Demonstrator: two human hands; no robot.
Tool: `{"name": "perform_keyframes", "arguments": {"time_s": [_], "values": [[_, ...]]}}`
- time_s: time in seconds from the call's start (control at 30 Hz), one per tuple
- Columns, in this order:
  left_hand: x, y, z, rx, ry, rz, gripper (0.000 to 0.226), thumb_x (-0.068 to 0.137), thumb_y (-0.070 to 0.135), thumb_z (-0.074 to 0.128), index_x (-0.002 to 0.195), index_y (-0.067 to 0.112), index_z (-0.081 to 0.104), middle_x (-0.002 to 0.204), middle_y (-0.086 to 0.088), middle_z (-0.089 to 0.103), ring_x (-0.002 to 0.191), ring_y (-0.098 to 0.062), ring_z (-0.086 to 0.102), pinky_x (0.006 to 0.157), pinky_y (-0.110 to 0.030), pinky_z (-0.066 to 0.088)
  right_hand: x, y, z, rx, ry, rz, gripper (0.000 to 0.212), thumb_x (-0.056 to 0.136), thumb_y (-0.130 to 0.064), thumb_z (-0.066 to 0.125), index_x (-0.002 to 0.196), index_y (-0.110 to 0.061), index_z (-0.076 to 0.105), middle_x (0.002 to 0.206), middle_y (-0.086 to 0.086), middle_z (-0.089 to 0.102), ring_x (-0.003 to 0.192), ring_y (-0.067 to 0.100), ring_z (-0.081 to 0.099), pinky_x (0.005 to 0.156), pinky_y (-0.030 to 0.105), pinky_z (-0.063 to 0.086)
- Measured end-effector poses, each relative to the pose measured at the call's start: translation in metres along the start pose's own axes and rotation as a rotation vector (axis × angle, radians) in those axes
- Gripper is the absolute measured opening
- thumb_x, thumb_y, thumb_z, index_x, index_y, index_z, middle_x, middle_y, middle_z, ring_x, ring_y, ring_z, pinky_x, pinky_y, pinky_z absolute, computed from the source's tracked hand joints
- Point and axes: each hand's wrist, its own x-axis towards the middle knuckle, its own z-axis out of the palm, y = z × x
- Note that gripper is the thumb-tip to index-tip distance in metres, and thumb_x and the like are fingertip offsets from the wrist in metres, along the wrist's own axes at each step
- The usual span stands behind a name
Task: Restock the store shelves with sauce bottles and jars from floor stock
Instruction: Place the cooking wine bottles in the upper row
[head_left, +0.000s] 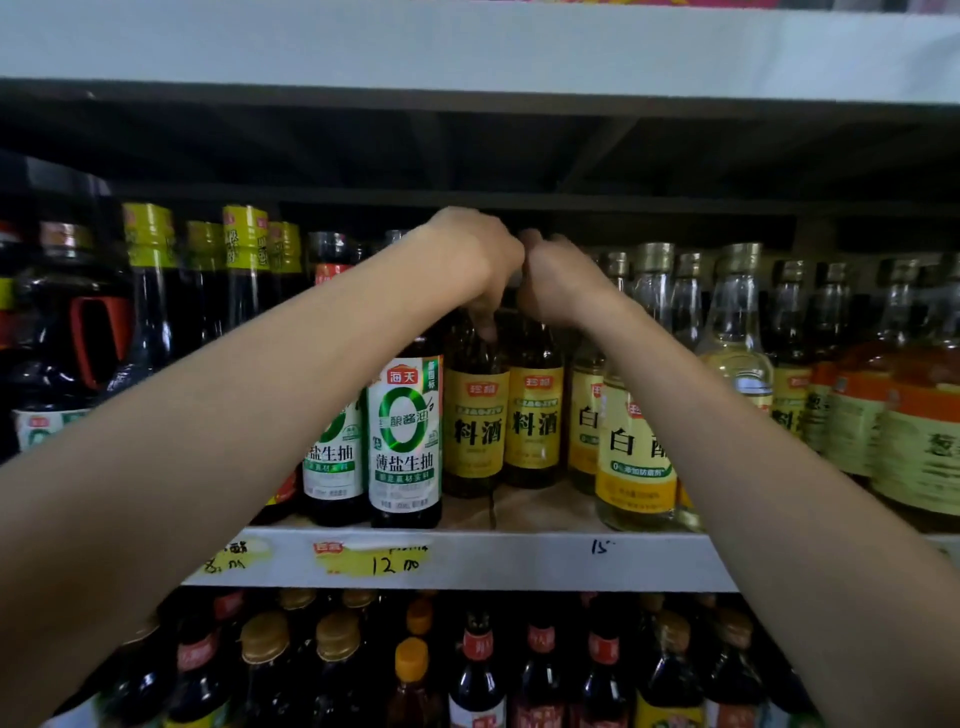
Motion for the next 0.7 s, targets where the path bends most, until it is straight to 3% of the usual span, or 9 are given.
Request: {"name": "perform_keyframes", "arguments": {"time_s": [0.1,0.17,0.3,0.4,0.53,0.7], "values": [[-0.006,-0.005,-0.004,-0.034,0.045,0.061,0.062,0.066,0.057,0.079,0.113,0.021,0.062,0.077,0.006,0.053,0.083,-0.017,0.056,0.066,-0.032,0.044,0.005,0.002,-0.003,0.014,-0.034,0.000,0.032,0.092,-0.016,0.058,0.124,-0.011,0.053,0.123,0.016,0.056,0.107,0.029,0.057,0.092,0.041,0.051],[-0.009,-0.004,-0.006,-0.034,0.104,0.096,0.063,0.063,0.059,0.079,0.110,0.021,0.062,0.084,0.004,0.058,0.082,-0.017,0.057,0.060,-0.030,0.038,0.005,0.003,-0.009,0.004,-0.045,0.001,0.020,0.093,-0.017,0.058,0.113,-0.013,0.057,0.110,0.011,0.061,0.096,0.024,0.058,0.081,0.037,0.051],[-0.014,-0.005,-0.007,-0.089,0.140,0.167,0.062,0.063,0.056,0.082,0.109,0.020,0.061,0.085,0.005,0.061,0.080,-0.015,0.057,0.058,-0.029,0.036,0.000,0.005,-0.025,0.012,-0.042,0.007,0.017,0.092,-0.023,0.063,0.107,-0.017,0.056,0.081,-0.001,0.054,0.072,0.013,0.054,0.056,0.025,0.041],[-0.018,-0.011,-0.012,-0.136,0.102,0.208,0.059,0.064,0.048,0.084,0.109,0.020,0.060,0.082,0.007,0.059,0.077,-0.011,0.055,0.054,-0.024,0.033,-0.011,0.002,-0.031,0.119,-0.085,0.055,0.028,0.089,-0.015,0.066,0.109,-0.024,0.048,0.088,0.001,0.057,0.072,0.018,0.065,0.051,0.028,0.055],[-0.026,-0.016,-0.015,-0.127,0.125,0.254,0.049,0.065,0.047,0.083,0.100,0.020,0.062,0.079,0.007,0.061,0.072,-0.008,0.055,0.053,-0.021,0.033,-0.029,0.003,-0.030,0.205,0.009,0.006,0.040,0.088,-0.005,0.066,0.119,-0.023,0.049,0.099,0.002,0.057,0.070,0.020,0.068,0.045,0.021,0.054],[-0.037,-0.016,-0.015,-0.082,0.203,0.263,0.046,0.065,0.047,0.083,0.096,0.021,0.062,0.074,0.009,0.057,0.070,-0.007,0.053,0.051,-0.022,0.032,-0.049,0.009,-0.027,0.165,0.139,-0.068,0.047,0.083,-0.006,0.069,0.123,-0.022,0.051,0.099,-0.001,0.056,0.082,0.022,0.064,0.064,0.034,0.057]]}}
